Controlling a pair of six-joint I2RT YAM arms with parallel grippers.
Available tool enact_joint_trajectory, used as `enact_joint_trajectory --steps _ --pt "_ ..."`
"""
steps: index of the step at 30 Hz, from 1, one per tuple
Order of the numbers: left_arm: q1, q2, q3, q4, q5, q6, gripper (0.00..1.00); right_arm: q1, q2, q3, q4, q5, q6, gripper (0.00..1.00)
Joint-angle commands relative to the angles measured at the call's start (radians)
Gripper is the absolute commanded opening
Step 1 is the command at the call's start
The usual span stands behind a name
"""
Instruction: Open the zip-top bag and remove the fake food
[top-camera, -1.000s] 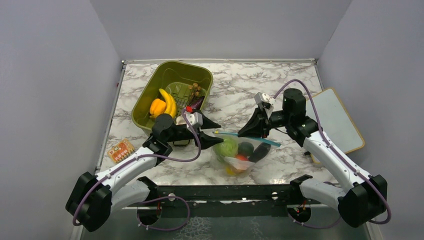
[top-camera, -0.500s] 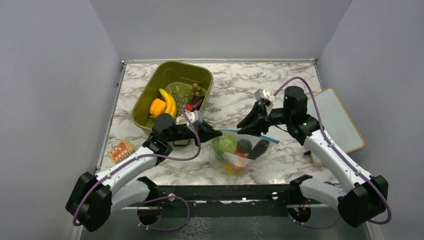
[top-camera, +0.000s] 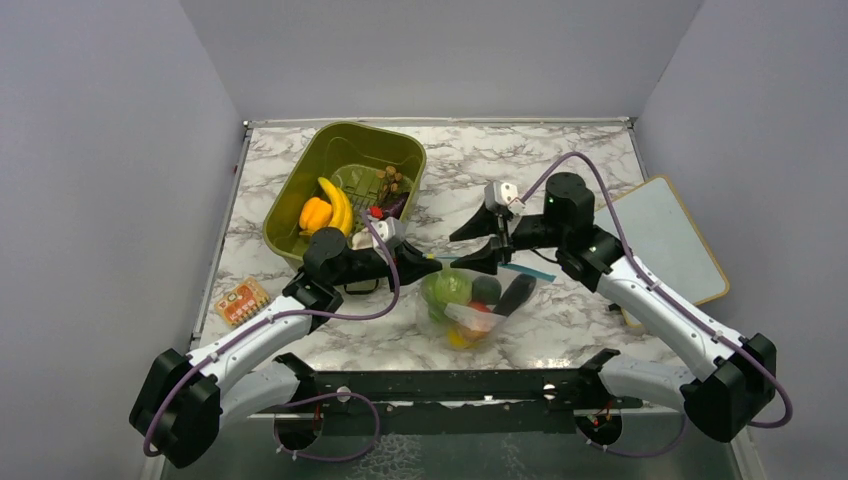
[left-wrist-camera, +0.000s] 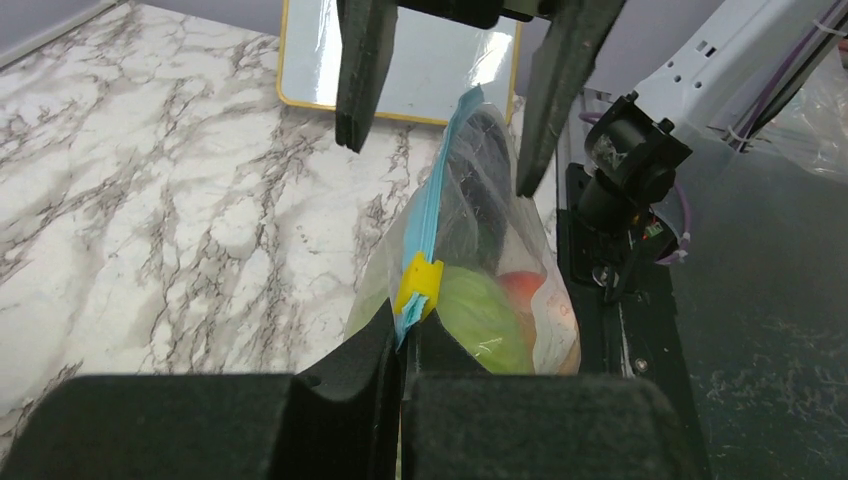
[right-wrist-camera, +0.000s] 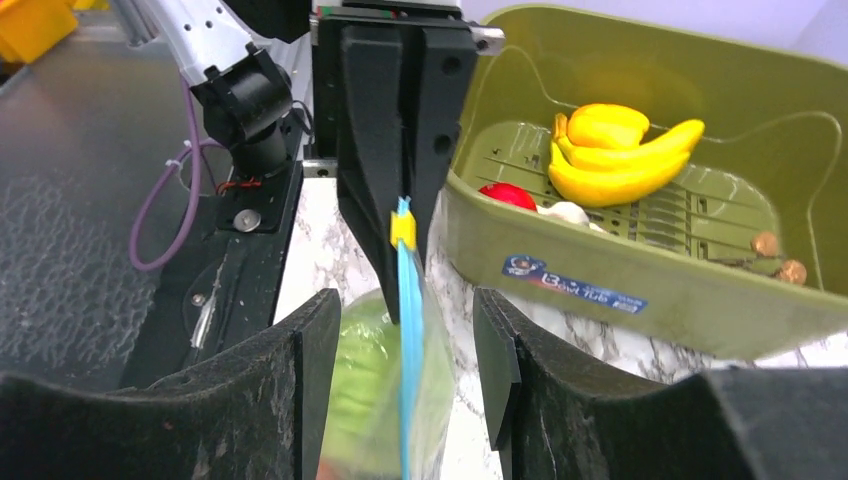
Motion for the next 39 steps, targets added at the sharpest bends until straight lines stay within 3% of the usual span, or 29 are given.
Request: enact_joint_trajectory --steps 1,16,23,39 --pt "0.005 -0.028 -0.013 0.001 -0.030 -0.001 0.00 0.072 0.048 0.051 0.044 0.080 -0.104 0.51" --pt "0.005 -0.053 -0.011 -0.046 -0.047 0.041 0.00 0.184 0.154 0.077 0.110 0.135 -0.123 0.35" --pt "0.005 -0.057 -0.006 -0.070 -0.061 0.057 0.00 0.186 0.151 0.066 0.106 0.134 -0.125 0.18" --pt "0.005 -0.059 0.015 -0.090 -0.062 0.075 0.00 0.186 0.168 0.075 0.061 0.129 -0.146 0.22"
